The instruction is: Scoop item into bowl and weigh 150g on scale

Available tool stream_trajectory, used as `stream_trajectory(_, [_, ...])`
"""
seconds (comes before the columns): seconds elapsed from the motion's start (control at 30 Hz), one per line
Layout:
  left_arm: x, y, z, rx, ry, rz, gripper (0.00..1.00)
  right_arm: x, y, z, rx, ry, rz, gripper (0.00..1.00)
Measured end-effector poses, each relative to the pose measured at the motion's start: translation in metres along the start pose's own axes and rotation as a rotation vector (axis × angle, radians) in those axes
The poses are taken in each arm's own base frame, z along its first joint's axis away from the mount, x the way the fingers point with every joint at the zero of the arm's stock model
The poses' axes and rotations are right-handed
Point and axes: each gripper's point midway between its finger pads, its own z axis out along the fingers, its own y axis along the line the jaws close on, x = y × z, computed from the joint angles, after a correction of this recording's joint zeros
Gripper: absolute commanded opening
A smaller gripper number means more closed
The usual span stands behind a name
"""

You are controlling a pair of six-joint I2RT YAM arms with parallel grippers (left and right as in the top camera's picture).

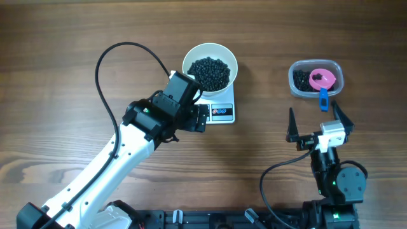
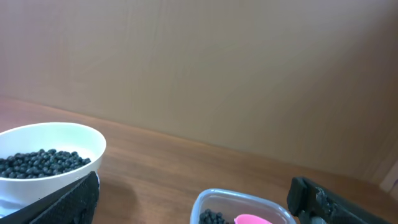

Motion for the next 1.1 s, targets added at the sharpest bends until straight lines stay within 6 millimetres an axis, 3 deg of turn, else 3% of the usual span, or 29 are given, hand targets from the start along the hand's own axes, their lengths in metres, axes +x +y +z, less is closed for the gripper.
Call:
stream_trajectory(0.27, [0.0,0.0,0.0,0.0,0.0,0.0,1.0,0.001,0.0,-0.005,0.007,-0.009,-0.008,1.0])
stream_trajectory(0.63, [0.0,0.0,0.0,0.0,0.0,0.0,1.0,0.019,-0.001,-0.01,0.037,-0.03,-0.014,1.0])
stream_trajectory(1.1, [0.0,0.0,0.0,0.0,0.0,0.0,1.0,0.052,-0.009,-0.015,0.077,0.102,-0.012,1.0])
